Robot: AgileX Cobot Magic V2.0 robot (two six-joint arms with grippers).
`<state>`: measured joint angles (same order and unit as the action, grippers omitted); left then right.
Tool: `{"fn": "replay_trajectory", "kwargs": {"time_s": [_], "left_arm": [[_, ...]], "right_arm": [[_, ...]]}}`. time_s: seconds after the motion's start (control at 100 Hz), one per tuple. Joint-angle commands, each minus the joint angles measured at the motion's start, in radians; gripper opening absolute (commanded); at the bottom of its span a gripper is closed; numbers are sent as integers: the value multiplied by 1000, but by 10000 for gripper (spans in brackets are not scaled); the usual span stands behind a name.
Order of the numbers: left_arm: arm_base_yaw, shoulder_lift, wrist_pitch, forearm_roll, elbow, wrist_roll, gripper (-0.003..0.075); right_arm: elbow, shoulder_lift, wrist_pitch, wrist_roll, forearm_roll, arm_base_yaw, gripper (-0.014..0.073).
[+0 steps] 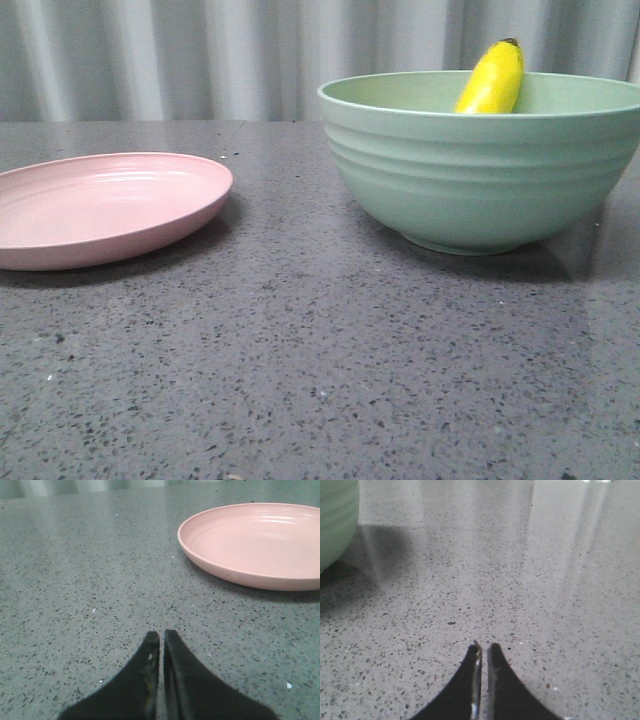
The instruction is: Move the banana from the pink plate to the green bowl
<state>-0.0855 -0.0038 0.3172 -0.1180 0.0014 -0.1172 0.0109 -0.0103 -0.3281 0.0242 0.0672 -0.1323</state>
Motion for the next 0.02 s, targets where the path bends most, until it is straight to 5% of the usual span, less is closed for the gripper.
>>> {"fn": "replay_trajectory", "kwargs": {"time_s": [0.0,0.01], "left_arm": [[0,-30,-65,-1,8,4,-20],[0,-30,-65,-1,8,4,-20]], "right_arm": [[20,-22,17,3,5,-6,-64],[20,-22,17,3,5,-6,-64]]}}
